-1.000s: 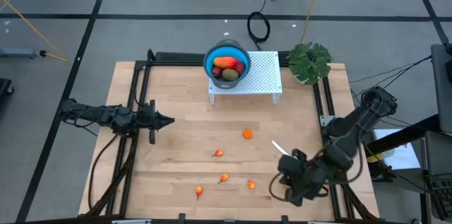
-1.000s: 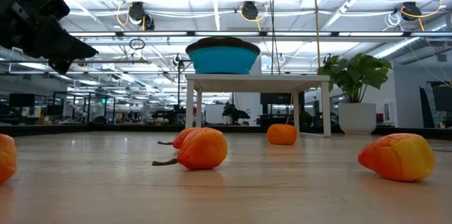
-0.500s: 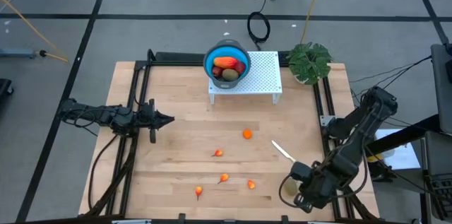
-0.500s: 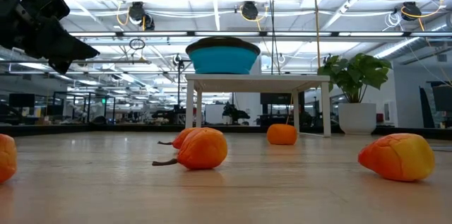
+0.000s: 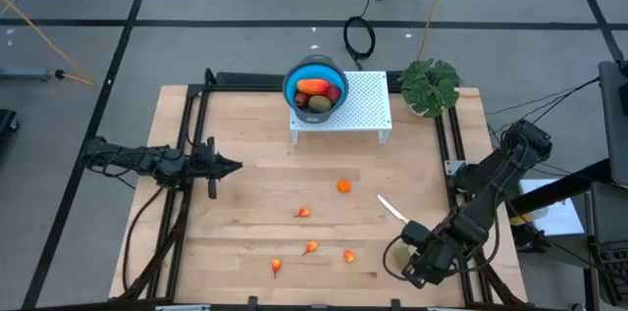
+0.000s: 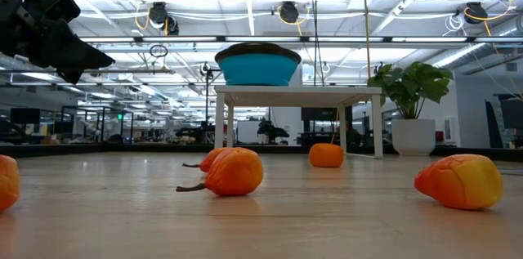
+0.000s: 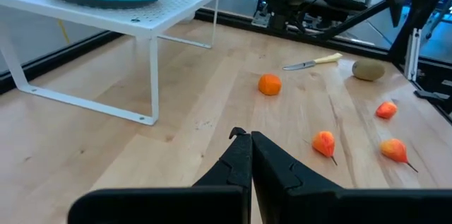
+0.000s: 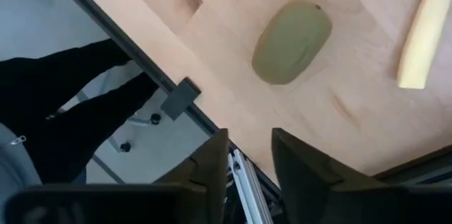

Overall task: Pick & Place Fruit
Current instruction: Put the kiwi into the blue strainer bowl on the shelf

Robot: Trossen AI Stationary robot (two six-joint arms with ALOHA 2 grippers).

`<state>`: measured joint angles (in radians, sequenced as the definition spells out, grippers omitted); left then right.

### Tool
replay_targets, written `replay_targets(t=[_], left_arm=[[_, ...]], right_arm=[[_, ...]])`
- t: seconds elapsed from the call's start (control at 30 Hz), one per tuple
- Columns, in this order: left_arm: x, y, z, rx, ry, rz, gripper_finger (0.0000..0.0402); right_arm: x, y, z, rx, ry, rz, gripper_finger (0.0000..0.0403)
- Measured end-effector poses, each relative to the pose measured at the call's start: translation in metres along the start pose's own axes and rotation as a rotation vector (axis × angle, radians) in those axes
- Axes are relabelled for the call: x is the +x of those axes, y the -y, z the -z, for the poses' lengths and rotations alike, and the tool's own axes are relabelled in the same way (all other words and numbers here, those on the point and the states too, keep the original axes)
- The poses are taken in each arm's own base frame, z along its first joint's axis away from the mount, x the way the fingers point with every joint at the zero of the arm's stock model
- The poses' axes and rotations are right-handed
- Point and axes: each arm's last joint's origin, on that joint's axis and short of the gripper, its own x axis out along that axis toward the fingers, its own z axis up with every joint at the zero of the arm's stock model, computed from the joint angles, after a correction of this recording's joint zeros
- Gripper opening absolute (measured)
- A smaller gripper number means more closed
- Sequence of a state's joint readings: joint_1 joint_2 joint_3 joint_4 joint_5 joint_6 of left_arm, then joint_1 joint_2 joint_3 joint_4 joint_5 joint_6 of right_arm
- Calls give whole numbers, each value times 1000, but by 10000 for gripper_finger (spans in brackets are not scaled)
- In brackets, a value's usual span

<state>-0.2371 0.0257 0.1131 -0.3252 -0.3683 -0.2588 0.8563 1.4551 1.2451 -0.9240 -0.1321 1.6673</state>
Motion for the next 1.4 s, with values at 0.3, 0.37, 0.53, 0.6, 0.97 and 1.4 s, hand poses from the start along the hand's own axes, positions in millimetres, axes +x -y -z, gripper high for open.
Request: replay_targets(t=[0.3,0.37,0.53,0.6,0.97,1.4], left_arm=[[0,0,0,2,0,1,6],[0,0,0,2,0,1,5],[0,0,0,2,-1,3,6],[0,0,0,2,-1,3,5],[0,0,0,2,-1,3,5],[0,0,0,2,-1,3,6]], right_arm=[[6,3,-8,84,11,3,207],[10,3,-9,98,6,-13,232],[19,4,-10,102,1,-55,286],[24,4,-11,99,-1,-79,302],[53,20,-16,194,-12,-97,316],[69,33,-19,261,-11,-92,314]])
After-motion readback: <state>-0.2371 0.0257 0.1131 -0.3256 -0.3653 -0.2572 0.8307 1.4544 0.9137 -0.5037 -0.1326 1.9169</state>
